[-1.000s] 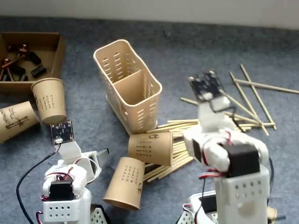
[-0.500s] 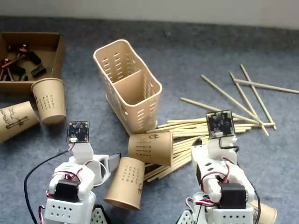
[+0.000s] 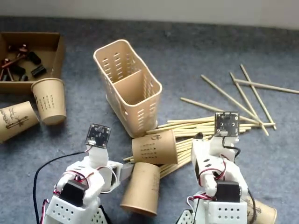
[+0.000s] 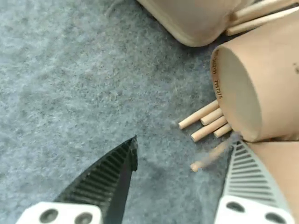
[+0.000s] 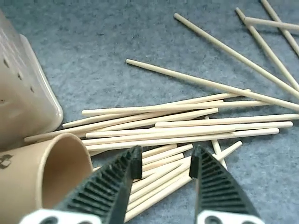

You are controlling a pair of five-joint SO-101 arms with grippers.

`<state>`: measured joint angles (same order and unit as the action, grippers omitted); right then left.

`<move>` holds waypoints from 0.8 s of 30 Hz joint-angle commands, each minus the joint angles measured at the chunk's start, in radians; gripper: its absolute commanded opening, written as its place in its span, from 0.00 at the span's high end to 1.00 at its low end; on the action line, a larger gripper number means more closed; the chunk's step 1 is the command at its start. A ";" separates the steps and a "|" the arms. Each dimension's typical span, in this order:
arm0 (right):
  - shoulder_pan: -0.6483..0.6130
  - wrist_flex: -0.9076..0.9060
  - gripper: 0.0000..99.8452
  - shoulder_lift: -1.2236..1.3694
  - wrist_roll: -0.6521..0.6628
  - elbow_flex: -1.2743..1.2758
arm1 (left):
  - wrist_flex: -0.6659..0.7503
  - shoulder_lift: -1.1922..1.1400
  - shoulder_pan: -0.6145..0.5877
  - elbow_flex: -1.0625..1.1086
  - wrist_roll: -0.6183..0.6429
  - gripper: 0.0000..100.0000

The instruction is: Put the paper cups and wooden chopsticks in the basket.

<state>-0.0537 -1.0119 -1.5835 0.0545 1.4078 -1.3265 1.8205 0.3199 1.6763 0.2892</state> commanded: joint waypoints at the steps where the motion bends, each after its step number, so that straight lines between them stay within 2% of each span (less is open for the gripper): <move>1: 0.013 0.067 0.82 -0.005 -0.012 0.019 | -0.008 0.018 0.035 0.012 -0.012 0.70; 4: 0.013 0.068 0.82 -0.005 -0.012 0.025 | -0.008 0.018 -0.024 -0.033 -0.137 0.70; 10: 0.013 0.157 0.82 -0.005 -0.081 0.073 | -0.002 0.018 -0.286 -0.246 -0.505 0.70; 14: 0.013 0.232 0.82 -0.005 -0.084 0.125 | 0.020 0.018 -0.366 -0.366 -0.669 0.70; 16: 0.010 0.232 0.82 -0.005 -0.087 0.128 | 0.038 0.018 -0.375 -0.429 -0.707 0.70; 24: 0.008 0.232 0.82 -0.005 -0.087 0.133 | 0.089 0.002 -0.518 -0.688 -0.707 0.70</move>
<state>-0.0506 -0.8140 -1.5835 -0.0253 1.5428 -1.2958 1.8220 -0.1404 1.0963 -0.4135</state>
